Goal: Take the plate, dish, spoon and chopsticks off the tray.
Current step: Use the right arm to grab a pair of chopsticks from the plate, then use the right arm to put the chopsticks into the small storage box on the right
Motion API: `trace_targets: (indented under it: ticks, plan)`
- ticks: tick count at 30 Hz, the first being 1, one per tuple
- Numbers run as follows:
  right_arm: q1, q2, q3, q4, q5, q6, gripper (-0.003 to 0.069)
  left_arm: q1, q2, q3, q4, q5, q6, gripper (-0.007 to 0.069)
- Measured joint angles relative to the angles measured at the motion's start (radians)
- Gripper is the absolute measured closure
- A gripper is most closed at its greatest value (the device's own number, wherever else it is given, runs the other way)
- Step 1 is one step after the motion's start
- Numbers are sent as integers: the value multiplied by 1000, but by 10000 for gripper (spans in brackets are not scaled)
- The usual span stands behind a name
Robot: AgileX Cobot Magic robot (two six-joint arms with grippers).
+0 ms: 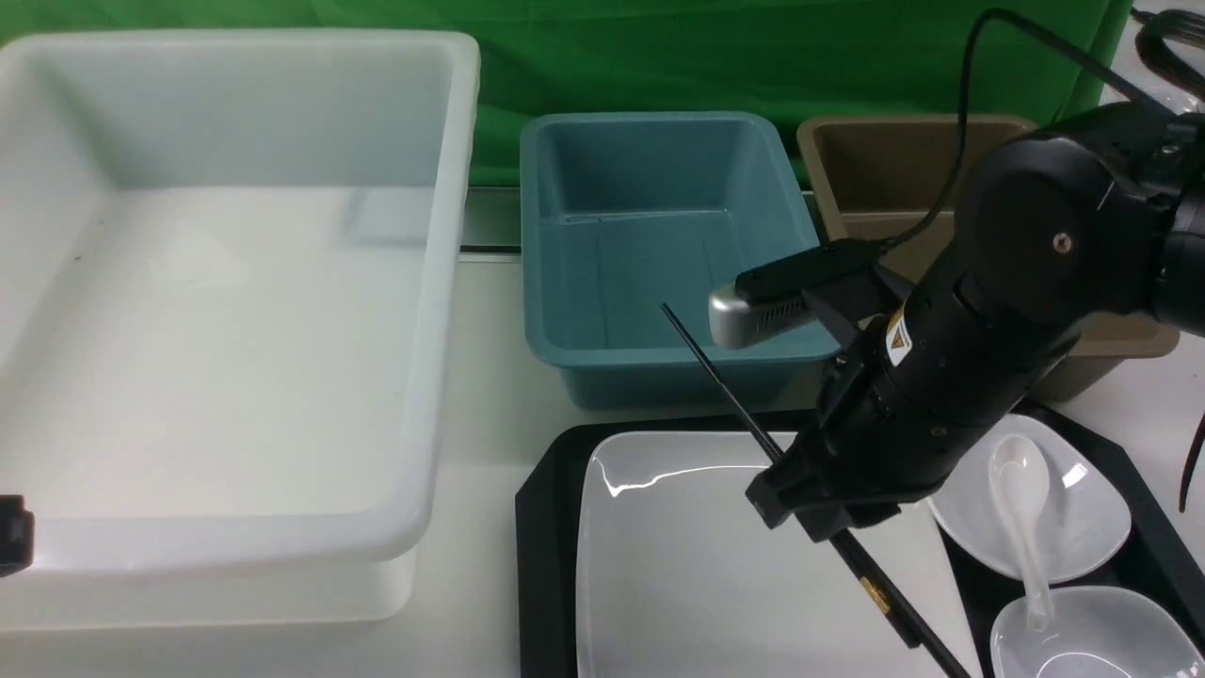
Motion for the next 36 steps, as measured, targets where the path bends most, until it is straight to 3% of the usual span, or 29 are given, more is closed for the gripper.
trace_targets:
  ticks: [7, 14, 23, 29, 36]
  plan:
    - [-36, 0, -58, 22, 61, -52, 580, 0, 0, 0, -3, 0, 0, 607]
    - [-296, 115, -376, 28, 95, -120, 580, 0, 0, 0, -14, -10, 0, 607]
    - [-510, 495, -923, 28, 115, -125, 580, 0, 0, 0, -15, -10, 0, 607]
    - [-553, 672, -1142, 19, 86, -125, 580, 0, 0, 0, -15, -10, 0, 607]
    - [-552, 749, -1159, 16, 35, -126, 580, 0, 0, 0, -16, -15, 0, 607]
